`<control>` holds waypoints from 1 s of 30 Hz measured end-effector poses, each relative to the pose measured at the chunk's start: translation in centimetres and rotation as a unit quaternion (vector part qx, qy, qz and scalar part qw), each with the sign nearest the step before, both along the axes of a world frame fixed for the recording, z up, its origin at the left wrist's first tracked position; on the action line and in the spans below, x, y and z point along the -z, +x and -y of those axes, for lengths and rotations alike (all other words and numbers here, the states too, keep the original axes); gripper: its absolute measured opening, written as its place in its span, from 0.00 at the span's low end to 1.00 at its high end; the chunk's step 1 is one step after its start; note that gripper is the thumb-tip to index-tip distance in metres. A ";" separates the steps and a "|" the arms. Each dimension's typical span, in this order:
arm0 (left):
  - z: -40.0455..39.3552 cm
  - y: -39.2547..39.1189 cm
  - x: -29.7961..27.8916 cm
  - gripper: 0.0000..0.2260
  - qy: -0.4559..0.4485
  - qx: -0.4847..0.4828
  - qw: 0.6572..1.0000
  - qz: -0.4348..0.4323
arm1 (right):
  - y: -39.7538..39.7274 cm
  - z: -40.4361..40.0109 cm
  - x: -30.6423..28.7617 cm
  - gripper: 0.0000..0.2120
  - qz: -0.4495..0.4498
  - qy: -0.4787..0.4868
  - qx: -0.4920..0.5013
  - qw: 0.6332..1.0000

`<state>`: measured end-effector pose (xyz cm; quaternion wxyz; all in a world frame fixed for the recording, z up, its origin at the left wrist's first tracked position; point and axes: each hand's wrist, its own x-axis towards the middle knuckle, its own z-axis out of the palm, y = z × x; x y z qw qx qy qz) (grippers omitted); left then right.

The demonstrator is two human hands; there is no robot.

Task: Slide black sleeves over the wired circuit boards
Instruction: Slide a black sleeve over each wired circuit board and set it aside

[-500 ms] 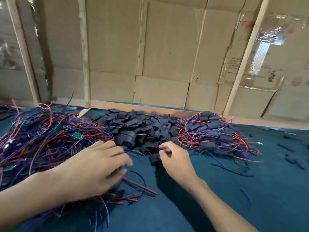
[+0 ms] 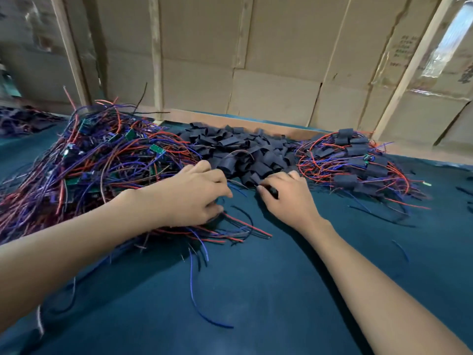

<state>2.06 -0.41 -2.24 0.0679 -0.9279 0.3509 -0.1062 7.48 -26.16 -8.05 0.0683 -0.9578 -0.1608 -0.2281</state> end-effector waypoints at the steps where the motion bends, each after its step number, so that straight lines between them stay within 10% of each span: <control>1: 1.0 0.3 -0.4 0.17 0.014 0.019 0.998 -0.053 | -0.2 -0.1 0.1 0.13 0.014 0.025 0.004 1.000; 6: 3.6 1.4 -1.5 0.10 -0.014 0.049 0.971 -0.233 | -0.2 -0.1 0.3 0.14 0.008 0.075 0.040 0.996; 12: 1.4 2.3 -0.4 0.08 -0.150 0.038 0.984 -0.088 | 0.1 0.1 0.7 0.14 -0.051 0.062 -0.001 0.997; 20: -2.0 2.2 0.6 0.10 -0.096 0.036 0.982 -0.157 | -0.1 0.3 0.3 0.03 -0.012 0.175 -0.044 0.984; 30: -1.6 1.1 2.0 0.04 -0.148 0.022 0.984 0.097 | -1.7 0.1 0.2 0.18 -0.030 0.313 -0.085 0.945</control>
